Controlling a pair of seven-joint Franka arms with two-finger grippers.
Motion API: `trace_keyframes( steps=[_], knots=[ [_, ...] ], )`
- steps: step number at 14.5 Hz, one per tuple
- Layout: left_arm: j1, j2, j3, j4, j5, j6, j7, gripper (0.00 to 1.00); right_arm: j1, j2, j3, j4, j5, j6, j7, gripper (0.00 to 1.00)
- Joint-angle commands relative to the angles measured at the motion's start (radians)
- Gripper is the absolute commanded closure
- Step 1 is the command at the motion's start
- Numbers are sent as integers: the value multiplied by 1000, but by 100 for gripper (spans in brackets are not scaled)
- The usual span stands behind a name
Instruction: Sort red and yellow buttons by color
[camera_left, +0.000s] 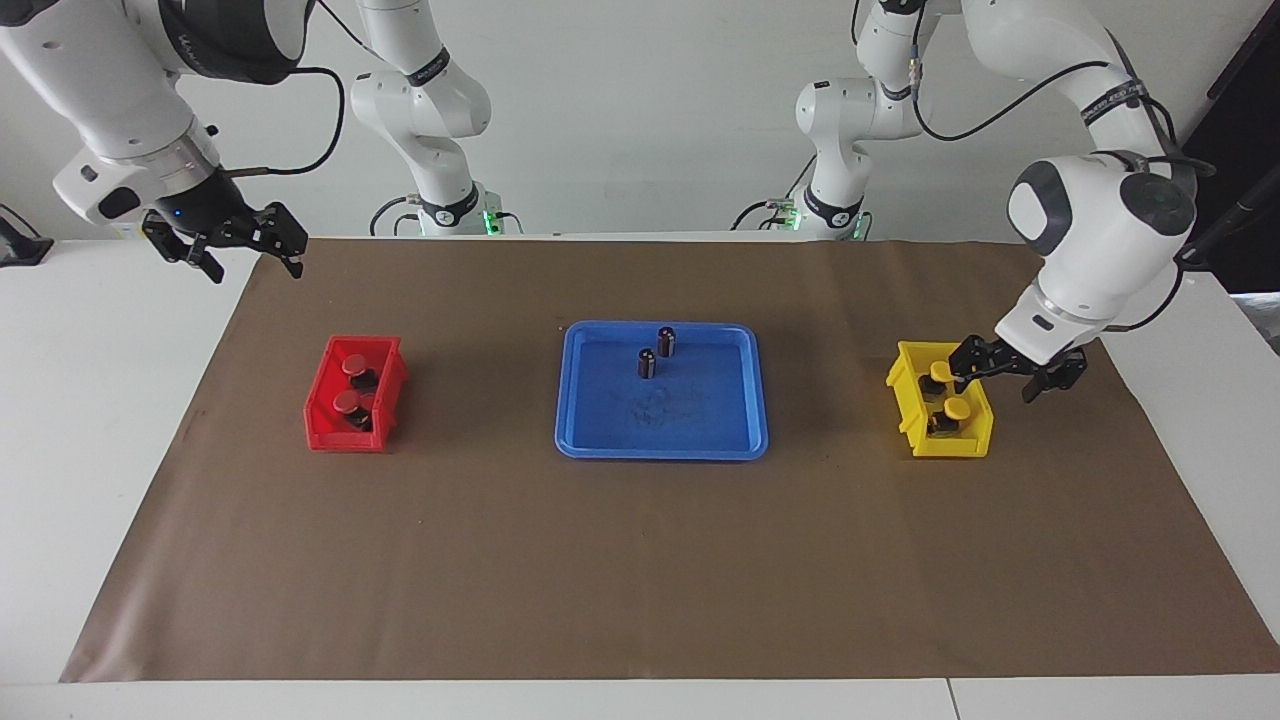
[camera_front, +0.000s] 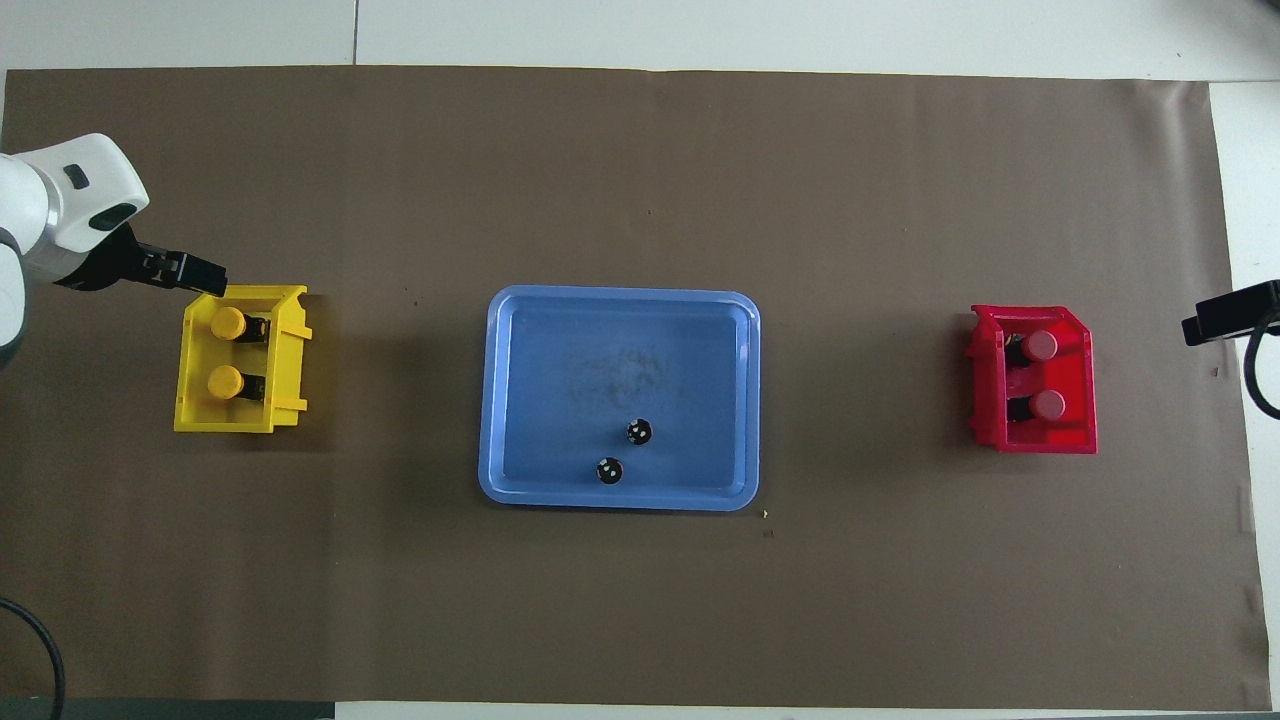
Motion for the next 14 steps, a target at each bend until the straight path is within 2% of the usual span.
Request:
trace_keyframes(
  steps=[1, 4, 7, 14],
  knots=[
    [-1, -23, -3, 79, -37, -87, -163, 0, 4, 2, 2, 11, -10, -2, 18, 0],
    [-3, -22, -9, 154, -11, -178, -152, 0, 4, 2, 2, 11, -10, -2, 18, 0],
    [-16, -22, -33, 200, 29, -227, -35, 0, 5, 2, 2, 12, -11, 4, 18, 0],
    [-50, -54, -37, 202, 20, -235, -37, 0, 5, 2, 4, 12, -11, 4, 18, 0]
  ],
)
